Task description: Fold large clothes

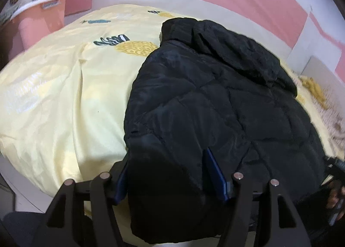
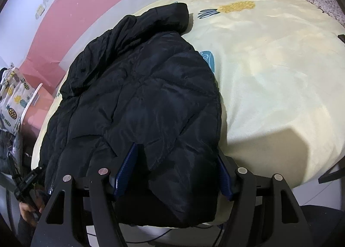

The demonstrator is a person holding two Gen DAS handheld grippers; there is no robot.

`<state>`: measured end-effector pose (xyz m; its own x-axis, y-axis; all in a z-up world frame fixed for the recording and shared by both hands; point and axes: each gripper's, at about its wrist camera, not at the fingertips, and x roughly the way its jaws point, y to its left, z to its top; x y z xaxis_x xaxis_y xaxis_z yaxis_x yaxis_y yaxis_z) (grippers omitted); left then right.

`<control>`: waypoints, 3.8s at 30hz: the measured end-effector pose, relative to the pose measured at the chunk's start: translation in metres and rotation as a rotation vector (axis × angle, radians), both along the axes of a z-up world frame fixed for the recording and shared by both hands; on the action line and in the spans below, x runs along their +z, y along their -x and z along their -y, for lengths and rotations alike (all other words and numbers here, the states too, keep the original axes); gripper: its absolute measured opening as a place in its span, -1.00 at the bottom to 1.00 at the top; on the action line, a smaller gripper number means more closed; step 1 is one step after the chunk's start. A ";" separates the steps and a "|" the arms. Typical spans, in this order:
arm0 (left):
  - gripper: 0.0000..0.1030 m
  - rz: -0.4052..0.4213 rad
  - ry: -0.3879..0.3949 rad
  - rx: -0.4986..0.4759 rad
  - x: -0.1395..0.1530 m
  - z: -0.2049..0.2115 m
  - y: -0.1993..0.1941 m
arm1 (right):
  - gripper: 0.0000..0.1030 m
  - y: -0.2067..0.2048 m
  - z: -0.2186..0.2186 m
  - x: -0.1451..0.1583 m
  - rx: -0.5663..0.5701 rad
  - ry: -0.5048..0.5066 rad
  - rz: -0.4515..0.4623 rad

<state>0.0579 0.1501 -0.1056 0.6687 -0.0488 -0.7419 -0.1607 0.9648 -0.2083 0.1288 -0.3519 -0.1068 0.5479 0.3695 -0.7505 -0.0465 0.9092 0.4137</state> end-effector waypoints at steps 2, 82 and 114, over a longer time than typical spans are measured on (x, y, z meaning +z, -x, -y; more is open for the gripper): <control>0.08 -0.005 -0.021 -0.011 0.000 0.004 -0.001 | 0.24 -0.003 -0.004 0.000 0.020 0.019 -0.006; -0.28 0.108 0.356 0.032 0.077 -0.067 -0.341 | 0.11 -0.292 0.010 0.085 -0.016 -0.368 0.168; 0.53 0.228 0.114 -0.274 0.154 0.041 -0.305 | 0.18 -0.261 -0.101 0.107 0.127 0.226 0.295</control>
<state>0.3633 0.1092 0.0481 0.7665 -0.3225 -0.5553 0.1634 0.9342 -0.3170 0.3903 -0.2513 0.0004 0.7126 0.2920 -0.6379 -0.2519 0.9551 0.1558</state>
